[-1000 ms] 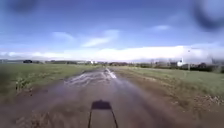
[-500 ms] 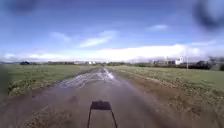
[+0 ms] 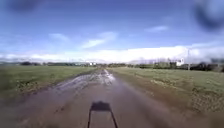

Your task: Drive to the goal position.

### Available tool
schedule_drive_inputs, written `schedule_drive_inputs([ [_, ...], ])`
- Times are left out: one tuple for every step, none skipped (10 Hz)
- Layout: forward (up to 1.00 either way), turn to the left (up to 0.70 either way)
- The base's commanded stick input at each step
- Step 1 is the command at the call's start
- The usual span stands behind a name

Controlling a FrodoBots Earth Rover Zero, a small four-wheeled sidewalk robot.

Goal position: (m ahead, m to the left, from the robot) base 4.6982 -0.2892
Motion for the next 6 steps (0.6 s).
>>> schedule_drive_inputs([
  [0.70, 0.15],
  [0.70, 0.07],
  [0.70, 0.00],
  [0.70, 0.00],
  [0.70, 0.00],
  [0.70, 0.00],
])
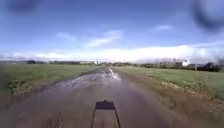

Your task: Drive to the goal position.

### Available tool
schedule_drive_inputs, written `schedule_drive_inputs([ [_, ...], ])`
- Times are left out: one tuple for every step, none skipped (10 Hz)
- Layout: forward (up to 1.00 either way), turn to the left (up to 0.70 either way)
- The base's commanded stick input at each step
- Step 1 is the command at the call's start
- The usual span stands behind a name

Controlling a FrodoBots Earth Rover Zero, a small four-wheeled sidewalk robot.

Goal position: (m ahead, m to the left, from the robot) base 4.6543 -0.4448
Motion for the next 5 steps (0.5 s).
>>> schedule_drive_inputs([
  [0.70, 0.00],
  [0.70, 0.00],
  [0.70, 0.00],
  [0.70, 0.00],
  [0.70, 0.00],
])
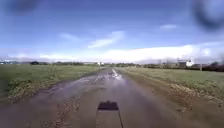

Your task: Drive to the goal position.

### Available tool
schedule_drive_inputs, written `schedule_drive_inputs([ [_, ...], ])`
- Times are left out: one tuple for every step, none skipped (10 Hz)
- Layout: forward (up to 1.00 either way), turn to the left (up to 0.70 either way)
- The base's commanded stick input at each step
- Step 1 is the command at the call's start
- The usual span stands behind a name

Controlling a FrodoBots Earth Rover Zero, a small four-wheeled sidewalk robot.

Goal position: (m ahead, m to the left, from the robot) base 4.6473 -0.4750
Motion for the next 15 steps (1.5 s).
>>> schedule_drive_inputs([
  [0.70, 0.00],
  [0.70, 0.00],
  [0.70, 0.00],
  [0.70, 0.00],
  [0.70, 0.00],
  [0.70, 0.00],
  [0.70, 0.00],
  [0.70, 0.00],
  [0.70, -0.14],
  [0.70, -0.30],
  [0.70, -0.24],
  [0.70, -0.07],
  [0.70, 0.10],
  [0.70, 0.26],
  [0.70, 0.27],
])
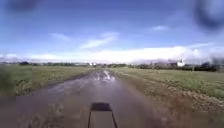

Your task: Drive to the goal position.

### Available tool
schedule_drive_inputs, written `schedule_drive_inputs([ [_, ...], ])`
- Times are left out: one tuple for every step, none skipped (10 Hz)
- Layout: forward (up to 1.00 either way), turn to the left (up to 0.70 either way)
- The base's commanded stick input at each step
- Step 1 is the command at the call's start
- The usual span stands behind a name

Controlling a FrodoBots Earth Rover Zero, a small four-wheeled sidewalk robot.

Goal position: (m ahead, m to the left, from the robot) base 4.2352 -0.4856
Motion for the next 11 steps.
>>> schedule_drive_inputs([
  [0.70, 0.11],
  [0.70, 0.00],
  [0.70, 0.00],
  [0.70, 0.00],
  [0.70, 0.00],
  [0.70, 0.00],
  [0.70, 0.00],
  [0.70, 0.00],
  [0.70, 0.00],
  [0.54, 0.00],
  [0.37, 0.00],
])
